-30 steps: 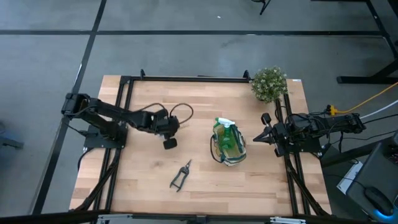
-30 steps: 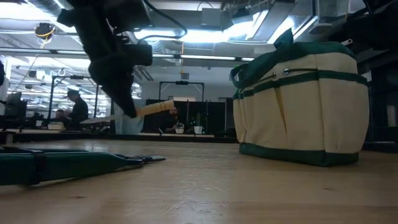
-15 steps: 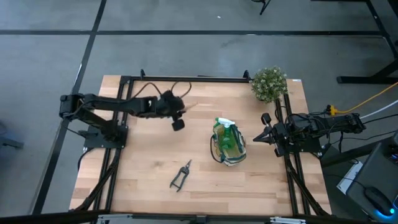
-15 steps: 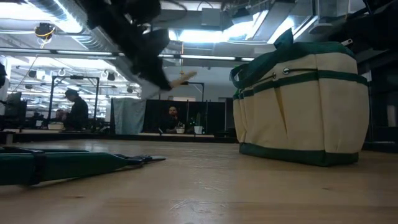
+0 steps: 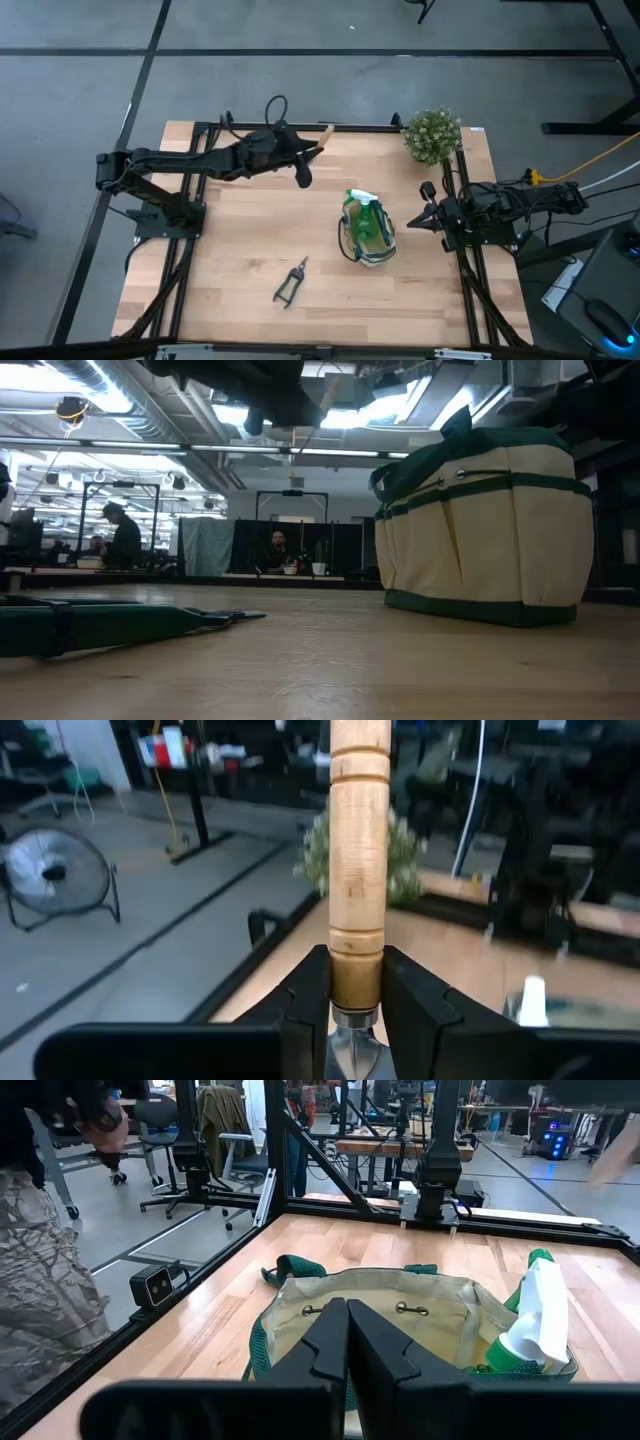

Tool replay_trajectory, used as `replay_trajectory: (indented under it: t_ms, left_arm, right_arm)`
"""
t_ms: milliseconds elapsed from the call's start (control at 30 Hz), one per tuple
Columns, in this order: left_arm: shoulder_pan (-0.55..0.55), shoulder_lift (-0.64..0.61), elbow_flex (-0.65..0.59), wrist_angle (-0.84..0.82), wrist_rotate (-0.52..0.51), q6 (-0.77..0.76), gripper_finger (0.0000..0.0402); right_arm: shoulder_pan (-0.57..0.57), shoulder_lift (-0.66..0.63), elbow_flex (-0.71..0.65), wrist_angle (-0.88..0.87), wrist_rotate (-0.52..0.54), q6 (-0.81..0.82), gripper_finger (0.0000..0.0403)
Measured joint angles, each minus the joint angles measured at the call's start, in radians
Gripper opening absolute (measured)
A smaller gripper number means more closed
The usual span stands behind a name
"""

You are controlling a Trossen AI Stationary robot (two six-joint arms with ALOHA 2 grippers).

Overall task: Pick & Place Garden tools in Gardening bag
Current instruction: Put the trowel into the gardening bag

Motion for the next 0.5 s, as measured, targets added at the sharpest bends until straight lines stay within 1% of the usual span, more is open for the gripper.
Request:
replay_trajectory:
  t_ms: [200, 367, 500]
  left_arm:
    - [0.008, -0.02, 0.0, 0.123, 0.0, -0.01, 0.0063]
    - [0.005, -0.037, 0.0, 0.223, 0.025, -0.08, 0.0063]
    - [-0.004, -0.037, 0.0, 0.317, 0.068, -0.133, 0.0063]
  right_arm:
    - [0.0, 0.0, 0.0, 0.0, 0.0, 0.0, 0.0012]
    - [0.0, 0.0, 0.0, 0.0, 0.0, 0.0, 0.0012]
    - [0.0, 0.0, 0.0, 0.0, 0.0, 0.0, 0.0012]
